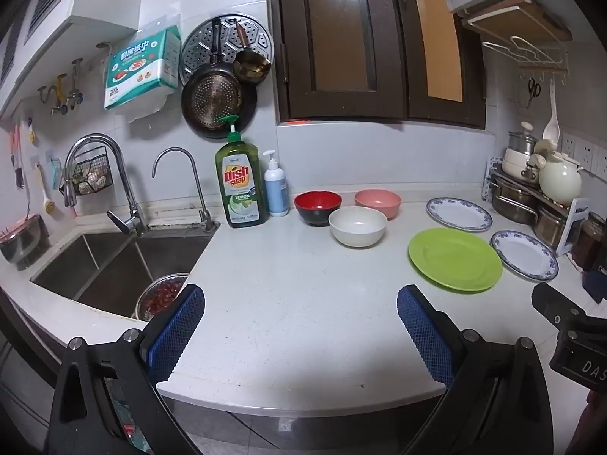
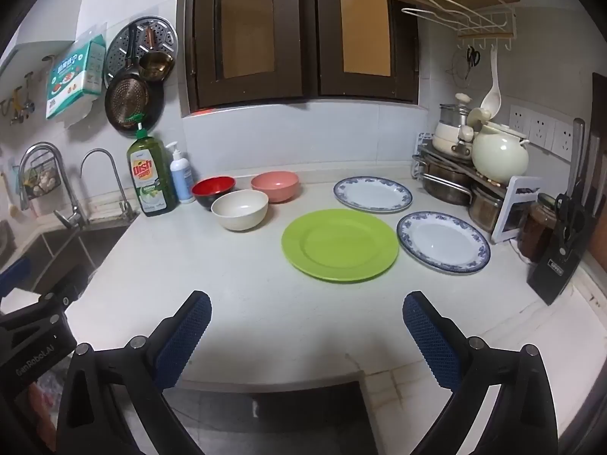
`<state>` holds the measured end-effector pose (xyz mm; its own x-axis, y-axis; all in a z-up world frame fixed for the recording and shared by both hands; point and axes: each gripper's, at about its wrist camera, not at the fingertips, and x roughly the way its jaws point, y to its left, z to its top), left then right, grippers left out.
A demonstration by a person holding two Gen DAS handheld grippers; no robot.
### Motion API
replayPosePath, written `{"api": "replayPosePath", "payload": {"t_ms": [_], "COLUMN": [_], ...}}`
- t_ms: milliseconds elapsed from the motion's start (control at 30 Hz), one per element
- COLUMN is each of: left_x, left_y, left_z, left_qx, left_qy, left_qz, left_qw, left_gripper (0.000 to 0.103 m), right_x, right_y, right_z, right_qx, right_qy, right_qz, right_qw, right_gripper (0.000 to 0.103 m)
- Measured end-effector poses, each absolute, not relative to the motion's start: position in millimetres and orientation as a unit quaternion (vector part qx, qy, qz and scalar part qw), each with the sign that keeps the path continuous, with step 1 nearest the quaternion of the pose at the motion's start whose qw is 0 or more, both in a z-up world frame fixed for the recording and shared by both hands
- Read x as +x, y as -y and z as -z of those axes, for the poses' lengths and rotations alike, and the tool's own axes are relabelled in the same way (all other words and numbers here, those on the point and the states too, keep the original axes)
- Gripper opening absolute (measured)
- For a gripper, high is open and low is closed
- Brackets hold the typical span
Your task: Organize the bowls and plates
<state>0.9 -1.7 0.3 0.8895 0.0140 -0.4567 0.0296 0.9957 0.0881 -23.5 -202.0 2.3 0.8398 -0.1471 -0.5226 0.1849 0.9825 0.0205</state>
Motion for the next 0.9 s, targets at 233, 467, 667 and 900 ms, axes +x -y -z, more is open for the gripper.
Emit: {"api": "replayPosePath", "payload": {"t_ms": [233, 467, 667, 900], "left_x": [6, 2, 1, 1], "left_y": [19, -4, -7, -8], "left_z": [-1, -10, -11, -12], "left_qx": [0.052, 0.038, 0.037, 0.039], "left_qy": [-0.233, -0.217, -0.211, -0.203], "left_qz": [0.004, 0.013, 0.016, 0.022], "left_qw": [0.971, 0.975, 0.977, 0.978], "left_gripper": [0.103, 0.103, 0.103, 0.103], "right_x": [-23, -22, -26, -30], "right_y": [203, 213, 199, 197], "right_z": [-9, -19, -15, -18], "right_qx": [0.039, 0.040, 0.031, 0.030], "right_qy": [-0.268, -0.264, -0.253, -0.244], "right_qz": [0.086, 0.087, 0.091, 0.094], "right_qw": [0.959, 0.960, 0.963, 0.965], "right_gripper": [0.102, 0.102, 0.102, 0.102]}}
